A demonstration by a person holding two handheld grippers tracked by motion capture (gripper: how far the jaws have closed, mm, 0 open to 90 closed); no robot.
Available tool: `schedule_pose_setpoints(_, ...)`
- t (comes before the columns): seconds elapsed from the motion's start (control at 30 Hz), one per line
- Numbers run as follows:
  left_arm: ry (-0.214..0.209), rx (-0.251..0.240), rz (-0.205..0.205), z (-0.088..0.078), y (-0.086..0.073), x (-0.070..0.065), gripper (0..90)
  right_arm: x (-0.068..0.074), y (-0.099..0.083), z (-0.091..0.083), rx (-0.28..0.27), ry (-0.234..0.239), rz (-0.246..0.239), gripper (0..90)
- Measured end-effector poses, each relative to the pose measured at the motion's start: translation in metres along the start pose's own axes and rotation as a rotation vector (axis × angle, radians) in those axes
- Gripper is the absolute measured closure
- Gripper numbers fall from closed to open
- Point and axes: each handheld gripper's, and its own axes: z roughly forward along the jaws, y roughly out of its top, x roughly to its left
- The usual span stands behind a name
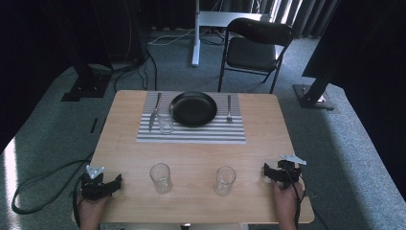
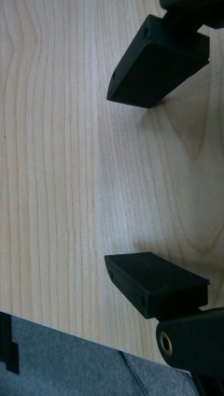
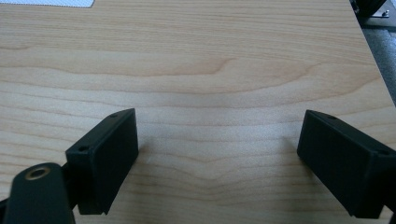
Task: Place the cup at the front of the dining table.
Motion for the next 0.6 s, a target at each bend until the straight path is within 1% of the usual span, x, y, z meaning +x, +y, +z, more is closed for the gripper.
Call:
schedule_pose_setpoints(0.13, 0.004, 0.001, -0.005, 0.0001, -0.0001, -0.0018, 18.7, 0.0000, 0.0000, 0.0000, 0.000, 0.000, 0.000, 11.9)
schedule_pose_setpoints(0.2, -0.009, 0.013, 0.009, 0.0008, 0.0002, -0.0028, 15.1, 0.0000, 0.0000, 0.0000, 0.000, 0.000, -0.001, 11.9)
schedule_pose_setpoints(0.23, -0.012, 0.016, 0.013, 0.0015, 0.0005, -0.0035, 11.2, 0.0000, 0.0000, 0.0000, 0.000, 0.000, -0.001, 11.9)
schedule_pose_setpoints(0.37, -0.016, 0.018, 0.014, 0.0019, 0.0009, -0.0038, 9.9, 0.0000, 0.0000, 0.0000, 0.000, 0.000, 0.000, 11.9)
schedule_pose_setpoints(0.4, -0.024, 0.028, 0.024, 0.0029, 0.0012, -0.0043, 8.5, 0.0000, 0.0000, 0.0000, 0.000, 0.000, 0.000, 11.9)
schedule_pose_setpoints(0.43, -0.031, 0.044, 0.029, 0.0043, 0.0018, -0.0050, 2.3, 0.0000, 0.0000, 0.0000, 0.000, 0.000, 0.000, 11.9)
schedule_pose_setpoints(0.47, -0.031, 0.046, 0.032, 0.0041, 0.0018, -0.0059, 0.0, -0.0001, 0.0000, 0.0000, 0.000, 0.000, -0.001, 11.9)
schedule_pose_setpoints(0.6, -0.028, 0.046, 0.030, 0.0042, 0.0018, -0.0063, 0.0, 0.0000, 0.0000, 0.0000, 0.000, 0.000, 0.000, 11.9)
